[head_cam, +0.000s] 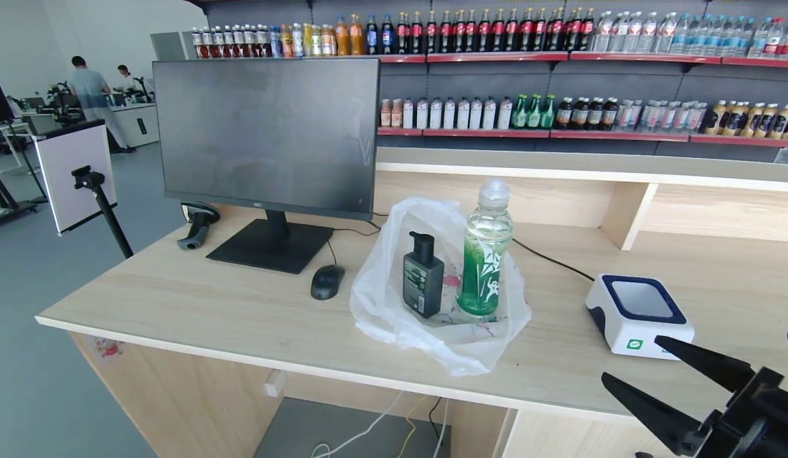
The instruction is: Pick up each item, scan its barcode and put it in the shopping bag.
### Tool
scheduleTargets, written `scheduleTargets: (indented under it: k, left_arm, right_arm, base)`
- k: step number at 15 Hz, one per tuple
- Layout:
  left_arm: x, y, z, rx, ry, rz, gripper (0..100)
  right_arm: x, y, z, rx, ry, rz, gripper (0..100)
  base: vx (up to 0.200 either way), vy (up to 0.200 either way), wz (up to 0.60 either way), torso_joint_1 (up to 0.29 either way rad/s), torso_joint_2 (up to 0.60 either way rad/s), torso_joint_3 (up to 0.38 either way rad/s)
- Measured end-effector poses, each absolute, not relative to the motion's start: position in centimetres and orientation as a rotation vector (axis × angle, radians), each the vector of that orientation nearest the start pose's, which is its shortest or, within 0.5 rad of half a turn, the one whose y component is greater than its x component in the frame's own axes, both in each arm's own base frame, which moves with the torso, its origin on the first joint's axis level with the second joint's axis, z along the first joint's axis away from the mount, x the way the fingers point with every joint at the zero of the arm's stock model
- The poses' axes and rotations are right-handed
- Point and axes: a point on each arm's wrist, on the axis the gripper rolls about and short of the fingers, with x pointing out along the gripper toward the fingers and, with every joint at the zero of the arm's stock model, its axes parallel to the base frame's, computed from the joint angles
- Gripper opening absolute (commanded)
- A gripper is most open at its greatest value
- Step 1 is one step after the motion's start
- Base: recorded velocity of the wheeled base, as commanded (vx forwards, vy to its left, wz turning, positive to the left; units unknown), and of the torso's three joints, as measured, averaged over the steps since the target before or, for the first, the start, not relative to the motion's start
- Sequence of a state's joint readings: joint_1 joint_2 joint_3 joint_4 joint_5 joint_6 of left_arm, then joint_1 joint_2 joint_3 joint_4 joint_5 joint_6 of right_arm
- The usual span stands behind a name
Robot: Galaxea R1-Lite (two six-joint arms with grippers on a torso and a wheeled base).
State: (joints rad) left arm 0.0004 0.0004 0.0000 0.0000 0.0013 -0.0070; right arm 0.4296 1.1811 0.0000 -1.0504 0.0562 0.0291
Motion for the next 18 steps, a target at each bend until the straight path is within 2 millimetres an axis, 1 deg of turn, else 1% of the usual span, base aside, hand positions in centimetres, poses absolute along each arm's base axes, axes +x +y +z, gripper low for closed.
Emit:
scheduleTargets:
  k: [2,4,5,7,8,10,14,18]
  left_arm:
    - [-2.3,0.0,7.5,-0.007,0.000,0.002,100]
    - [-2.3,0.0,7.5,-0.007,0.001,0.001,100]
    - [-2.3,0.0,7.5,-0.007,0.002,0.001,100]
    - [-2.3,0.0,7.5,-0.007,0.002,0.002,100]
    - [-2.3,0.0,7.5,-0.006,0.002,0.002,100]
    - [-2.3,0.0,7.5,-0.006,0.002,0.002,100]
    - [-2.3,0.0,7.5,-0.008,0.002,0.002,100]
    - [-2.3,0.0,7.5,-0.008,0.002,0.003,100]
  right_arm:
    - [8.4,4.3,12.3,-0.044,0.227,0.516,100]
    - [5.3,3.0,11.3,-0.074,0.272,0.546,100]
    - [3.6,2.1,10.6,-0.085,0.274,0.557,100]
    - [1.3,0.9,9.5,-0.090,0.233,0.566,100]
    - [0.4,0.4,8.8,-0.095,0.230,0.560,100]
    - [-0.3,0.0,8.1,-0.087,0.216,0.488,100]
    - [-0.7,0.0,7.9,-0.083,0.191,0.244,100]
    - [-1.8,0.1,7.7,-0.070,0.062,0.078,100]
  base:
    - [0.000,0.000,0.00,0.000,0.00,0.000]
    - [0.000,0.000,0.00,0.000,0.00,0.000]
    - [0.000,0.000,0.00,0.000,0.00,0.000]
    - [0.000,0.000,0.00,0.000,0.00,0.000]
    - [0.000,0.000,0.00,0.000,0.00,0.000]
    - [0.000,0.000,0.00,0.000,0.00,0.000]
    - [0.000,0.000,0.00,0.000,0.00,0.000]
    - [0.000,0.000,0.00,0.000,0.00,0.000]
